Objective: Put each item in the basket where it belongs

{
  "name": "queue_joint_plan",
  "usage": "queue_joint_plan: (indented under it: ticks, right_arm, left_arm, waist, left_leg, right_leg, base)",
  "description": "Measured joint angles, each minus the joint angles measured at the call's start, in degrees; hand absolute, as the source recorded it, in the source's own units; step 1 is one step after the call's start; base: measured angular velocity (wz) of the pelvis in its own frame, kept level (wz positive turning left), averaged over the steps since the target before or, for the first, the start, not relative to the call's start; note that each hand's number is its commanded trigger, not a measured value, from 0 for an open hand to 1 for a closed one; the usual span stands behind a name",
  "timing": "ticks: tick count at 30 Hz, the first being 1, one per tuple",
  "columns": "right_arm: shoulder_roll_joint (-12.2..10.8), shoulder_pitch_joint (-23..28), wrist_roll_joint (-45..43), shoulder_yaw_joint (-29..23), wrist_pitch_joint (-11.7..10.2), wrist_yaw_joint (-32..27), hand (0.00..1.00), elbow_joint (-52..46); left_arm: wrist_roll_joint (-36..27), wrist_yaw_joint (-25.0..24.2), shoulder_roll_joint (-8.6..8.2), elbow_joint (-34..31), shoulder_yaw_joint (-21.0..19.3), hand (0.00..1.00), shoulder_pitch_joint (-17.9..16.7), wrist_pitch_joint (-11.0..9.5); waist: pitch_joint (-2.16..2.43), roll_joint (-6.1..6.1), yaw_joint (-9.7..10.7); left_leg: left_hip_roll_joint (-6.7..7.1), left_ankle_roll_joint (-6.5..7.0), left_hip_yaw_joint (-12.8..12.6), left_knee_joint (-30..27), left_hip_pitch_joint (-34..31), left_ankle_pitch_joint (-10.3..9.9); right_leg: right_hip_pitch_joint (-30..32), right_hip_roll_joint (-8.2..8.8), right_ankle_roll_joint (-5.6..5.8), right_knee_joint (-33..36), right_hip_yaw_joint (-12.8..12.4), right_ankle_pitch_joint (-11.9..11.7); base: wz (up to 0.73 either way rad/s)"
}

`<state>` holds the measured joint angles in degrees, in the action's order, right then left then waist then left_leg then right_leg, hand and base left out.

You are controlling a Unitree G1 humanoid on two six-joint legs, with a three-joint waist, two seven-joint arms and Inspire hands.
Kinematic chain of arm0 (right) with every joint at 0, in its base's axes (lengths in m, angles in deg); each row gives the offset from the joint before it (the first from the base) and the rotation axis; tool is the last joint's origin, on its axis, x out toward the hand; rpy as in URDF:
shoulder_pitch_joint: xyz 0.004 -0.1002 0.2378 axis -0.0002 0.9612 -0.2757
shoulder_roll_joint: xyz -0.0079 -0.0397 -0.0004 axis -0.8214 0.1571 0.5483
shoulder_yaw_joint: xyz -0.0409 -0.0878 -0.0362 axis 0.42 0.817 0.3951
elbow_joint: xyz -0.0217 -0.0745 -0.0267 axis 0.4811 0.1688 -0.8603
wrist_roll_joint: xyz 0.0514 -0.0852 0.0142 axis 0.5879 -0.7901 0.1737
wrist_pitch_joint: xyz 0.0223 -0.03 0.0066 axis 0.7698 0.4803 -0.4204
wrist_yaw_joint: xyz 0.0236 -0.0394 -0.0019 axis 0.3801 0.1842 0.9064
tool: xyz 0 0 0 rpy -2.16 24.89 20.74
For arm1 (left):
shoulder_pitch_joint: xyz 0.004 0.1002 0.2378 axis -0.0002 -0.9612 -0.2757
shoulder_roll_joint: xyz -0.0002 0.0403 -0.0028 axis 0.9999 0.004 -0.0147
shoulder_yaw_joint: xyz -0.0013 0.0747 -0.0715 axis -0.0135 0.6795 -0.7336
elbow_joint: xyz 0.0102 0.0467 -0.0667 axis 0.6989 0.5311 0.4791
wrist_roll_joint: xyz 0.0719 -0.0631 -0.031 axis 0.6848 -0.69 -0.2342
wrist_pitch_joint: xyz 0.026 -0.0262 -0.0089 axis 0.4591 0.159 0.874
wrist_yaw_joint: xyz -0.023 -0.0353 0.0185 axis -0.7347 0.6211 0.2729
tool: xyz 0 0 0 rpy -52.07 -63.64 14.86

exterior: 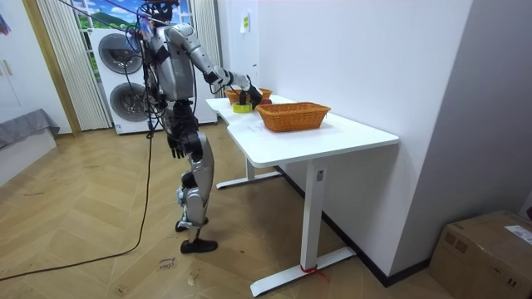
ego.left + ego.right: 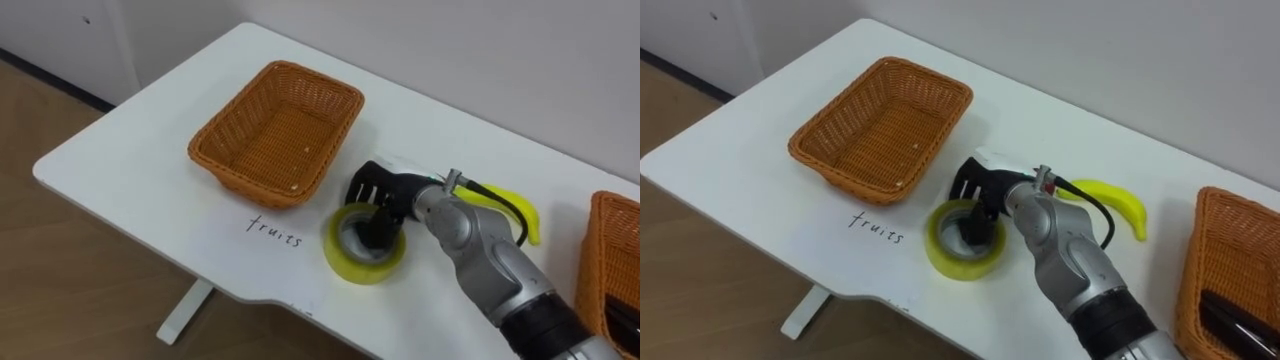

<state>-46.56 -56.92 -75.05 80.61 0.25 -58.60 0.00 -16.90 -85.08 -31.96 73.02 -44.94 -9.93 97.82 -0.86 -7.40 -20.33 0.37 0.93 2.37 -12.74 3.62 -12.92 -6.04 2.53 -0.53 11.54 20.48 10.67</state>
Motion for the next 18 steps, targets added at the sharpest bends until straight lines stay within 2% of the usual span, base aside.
queue_joint_plan:
  ticks: [3, 6, 8, 12, 16, 18]
  right_arm:
    - [0.12, 1.35, -0.07, -0.63, -0.19, -0.27, 1.0, -1.77]
    - [0.99, 4.87, 0.78, -1.39, -0.35, -0.38, 1.0, -6.2]
    - [1.32, 6.69, 2.62, -2.32, -1.4, -0.48, 1.0, -8.27]
    - [1.66, 7.07, 5.83, -3.48, -2.21, -0.74, 1.0, -8.62]
    - [1.67, 7.71, 7.13, -7.45, -3.87, -2.04, 1.0, -9.32]
    - [1.69, 8.45, 7.66, -9.83, -3.89, -2.56, 1.0, -11.41]
  left_arm:
    - [-0.01, 0.04, -0.07, 0.04, -1.28, 0.0, -0.01, -0.26]
    - [-0.68, 0.2, -0.07, 0.03, -2.47, 0.0, -0.35, -0.78]
    - [-1.24, 0.57, -0.1, 0.31, -3.16, 0.0, -0.74, -1.31]
    - [-1.34, 1.24, -0.4, 1.83, -3.41, 0.0, -1.26, -2.57]
    - [-1.4, 1.75, -1.17, 2.56, -4.49, 0.0, -2.32, -3.85]
    - [-1.83, 1.79, -1.21, 2.96, -4.7, 0.0, -2.74, -4.44]
  waist:
    - [0.04, -0.06, 0.1]
    - [0.05, -0.04, 0.7]
    - [0.0, 0.08, 1.75]
    - [-0.09, 0.44, 3.36]
    - [-0.06, 0.6, 4.7]
    - [-0.03, 0.57, 5.49]
  left_leg:
    - [0.0, 0.0, -0.07, 0.13, -0.04, 0.0]
    - [0.01, 0.03, -0.03, 0.05, 0.02, 0.02]
    - [0.0, 0.04, -0.12, 0.06, 0.0, 0.03]
    - [-0.13, 0.06, -0.93, 0.05, 0.2, 0.04]
    - [-0.51, 0.04, -1.57, 0.36, 0.23, 0.02]
    - [-0.5, 0.02, -1.62, 0.4, 0.16, 0.03]
  right_leg:
    - [0.07, 0.01, 0.0, 0.01, 0.02, 0.0]
    - [0.01, 0.04, 0.0, -0.02, 0.02, 0.0]
    - [-0.03, 0.05, 0.0, -0.05, -0.07, 0.0]
    - [0.03, 0.0, 0.0, -0.07, -1.01, 0.0]
    - [0.19, -0.12, 0.02, 0.01, -1.64, -0.01]
    - [0.27, -0.15, 0.02, 0.02, -1.65, -0.01]
  base:
    - [0.0]
    - [0.0]
    - [0.0]
    - [-0.1]
    - [-0.06]
    - [0.0]
